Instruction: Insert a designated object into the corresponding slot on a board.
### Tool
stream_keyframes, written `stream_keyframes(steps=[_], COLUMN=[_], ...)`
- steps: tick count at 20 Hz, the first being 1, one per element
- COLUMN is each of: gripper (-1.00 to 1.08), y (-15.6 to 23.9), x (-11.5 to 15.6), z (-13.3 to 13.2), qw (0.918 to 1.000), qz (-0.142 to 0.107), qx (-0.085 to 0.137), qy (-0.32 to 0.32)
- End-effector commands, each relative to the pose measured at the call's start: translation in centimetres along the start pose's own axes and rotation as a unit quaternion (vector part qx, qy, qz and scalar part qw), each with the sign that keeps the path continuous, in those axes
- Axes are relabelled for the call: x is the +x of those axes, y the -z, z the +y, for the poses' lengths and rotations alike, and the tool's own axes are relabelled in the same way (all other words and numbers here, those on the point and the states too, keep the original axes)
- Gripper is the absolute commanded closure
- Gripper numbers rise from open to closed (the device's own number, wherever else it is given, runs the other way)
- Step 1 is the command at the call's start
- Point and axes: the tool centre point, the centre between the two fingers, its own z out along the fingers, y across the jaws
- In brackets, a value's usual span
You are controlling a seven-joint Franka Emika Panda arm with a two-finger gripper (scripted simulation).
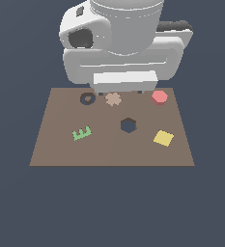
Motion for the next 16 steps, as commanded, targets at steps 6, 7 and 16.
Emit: stream_keyframes(steps=[6,7,16], gripper=[-0.92,-0.92,-0.92], y=[-0.7,-1.1,-6.4], x=[-0.3,-0.4,-3.4], z=[-1.1,-1.5,-8.8], qw=[0.9999,0.9997,0.9908], qz=[-0.001,-0.001,-0.007], qx=[0.000,0.000,0.002], qy=[0.016,0.023,0.135])
